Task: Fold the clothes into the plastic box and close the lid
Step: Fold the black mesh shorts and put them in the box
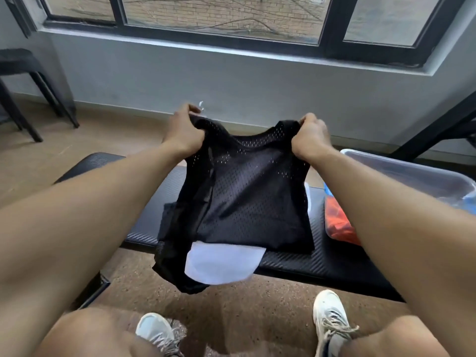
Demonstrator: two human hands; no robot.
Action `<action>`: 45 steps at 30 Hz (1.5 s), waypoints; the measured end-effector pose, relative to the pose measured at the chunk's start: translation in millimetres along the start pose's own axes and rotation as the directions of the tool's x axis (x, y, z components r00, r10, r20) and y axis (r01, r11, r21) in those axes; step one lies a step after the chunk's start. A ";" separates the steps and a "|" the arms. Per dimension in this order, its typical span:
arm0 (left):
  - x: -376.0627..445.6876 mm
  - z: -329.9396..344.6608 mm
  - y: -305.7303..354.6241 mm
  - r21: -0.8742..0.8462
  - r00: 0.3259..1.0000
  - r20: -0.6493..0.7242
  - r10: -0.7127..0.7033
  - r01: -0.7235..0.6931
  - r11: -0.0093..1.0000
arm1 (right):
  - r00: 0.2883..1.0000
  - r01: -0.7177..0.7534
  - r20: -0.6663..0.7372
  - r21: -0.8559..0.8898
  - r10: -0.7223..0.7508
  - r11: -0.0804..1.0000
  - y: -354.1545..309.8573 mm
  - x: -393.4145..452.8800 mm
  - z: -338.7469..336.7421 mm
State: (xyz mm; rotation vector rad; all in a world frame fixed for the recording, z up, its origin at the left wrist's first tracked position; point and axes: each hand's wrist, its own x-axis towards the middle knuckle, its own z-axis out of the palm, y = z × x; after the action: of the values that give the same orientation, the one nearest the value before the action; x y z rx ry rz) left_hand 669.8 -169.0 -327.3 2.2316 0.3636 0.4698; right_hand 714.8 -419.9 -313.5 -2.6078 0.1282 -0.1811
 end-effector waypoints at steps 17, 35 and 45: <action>-134.1 48.3 -75.2 0.336 0.642 0.744 0.186 -0.600 0.726 | 0.688 0.665 0.660 -0.406 -0.302 0.626 88.1 -154.6 53.3; -126.8 6.0 -81.1 0.580 0.934 0.314 0.169 -0.329 0.746 | 0.778 0.574 0.493 -0.307 -0.389 0.759 96.8 -145.1 60.1; -119.4 -13.7 -88.5 0.321 0.988 0.115 0.100 -0.132 0.938 | 0.920 0.391 0.050 -0.027 -0.389 0.920 98.4 -117.5 58.2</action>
State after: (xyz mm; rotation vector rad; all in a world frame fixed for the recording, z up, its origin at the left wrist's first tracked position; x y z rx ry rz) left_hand 548.3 -152.4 -412.4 2.6008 0.2745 0.3823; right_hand 602.3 -461.2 -425.3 -2.6449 -0.4131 -0.2628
